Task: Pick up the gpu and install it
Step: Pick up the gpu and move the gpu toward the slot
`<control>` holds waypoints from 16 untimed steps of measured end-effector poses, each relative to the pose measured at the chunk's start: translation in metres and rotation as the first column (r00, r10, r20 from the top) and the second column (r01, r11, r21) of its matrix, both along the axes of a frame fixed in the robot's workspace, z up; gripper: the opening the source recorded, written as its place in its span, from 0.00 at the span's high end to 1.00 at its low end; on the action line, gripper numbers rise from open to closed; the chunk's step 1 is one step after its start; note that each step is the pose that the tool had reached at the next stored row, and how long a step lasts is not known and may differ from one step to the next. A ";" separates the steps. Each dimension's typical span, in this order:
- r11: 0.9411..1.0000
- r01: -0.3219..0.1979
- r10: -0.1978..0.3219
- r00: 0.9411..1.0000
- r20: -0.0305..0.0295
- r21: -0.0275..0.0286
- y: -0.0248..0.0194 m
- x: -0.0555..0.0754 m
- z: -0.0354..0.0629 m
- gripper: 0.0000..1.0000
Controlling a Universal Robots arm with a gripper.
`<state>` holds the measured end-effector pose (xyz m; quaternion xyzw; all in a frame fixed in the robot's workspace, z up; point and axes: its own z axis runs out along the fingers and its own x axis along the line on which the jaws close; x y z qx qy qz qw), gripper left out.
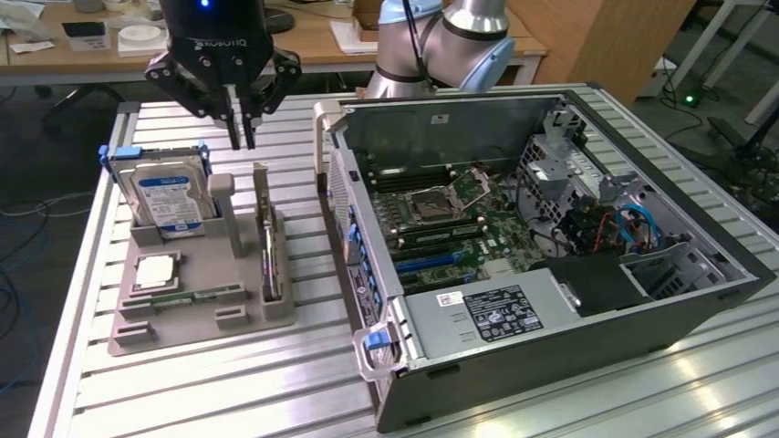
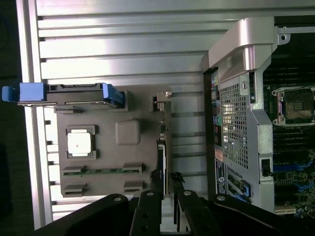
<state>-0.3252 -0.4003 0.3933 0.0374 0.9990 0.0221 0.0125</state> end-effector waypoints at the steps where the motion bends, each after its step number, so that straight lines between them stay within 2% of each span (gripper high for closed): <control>1: 1.000 0.000 0.000 1.000 0.000 0.000 0.0000 0.000 0.0000 0.76; 2: 1.000 0.000 0.000 1.000 0.000 0.000 0.0000 0.000 0.0000 0.76; 5: 1.000 -0.004 0.004 1.000 0.000 0.000 0.0000 0.000 -0.0011 0.59; 6: 1.000 -0.016 0.016 1.000 -0.002 0.000 0.0000 0.000 -0.0026 0.59; 7: 1.000 -0.029 0.029 1.000 -0.003 0.000 0.0000 0.000 -0.0042 0.53; 8: 0.999 -0.036 0.036 0.999 -0.005 0.000 -0.0009 0.000 -0.0061 0.53; 9: 0.999 -0.037 0.037 0.999 -0.007 0.000 -0.0040 0.000 -0.0078 0.53; 11: 0.999 -0.037 0.037 0.999 -0.007 0.000 -0.0099 0.000 -0.0112 0.53; 16: 0.999 -0.037 0.037 0.999 -0.007 -0.002 -0.0107 0.000 -0.0176 0.53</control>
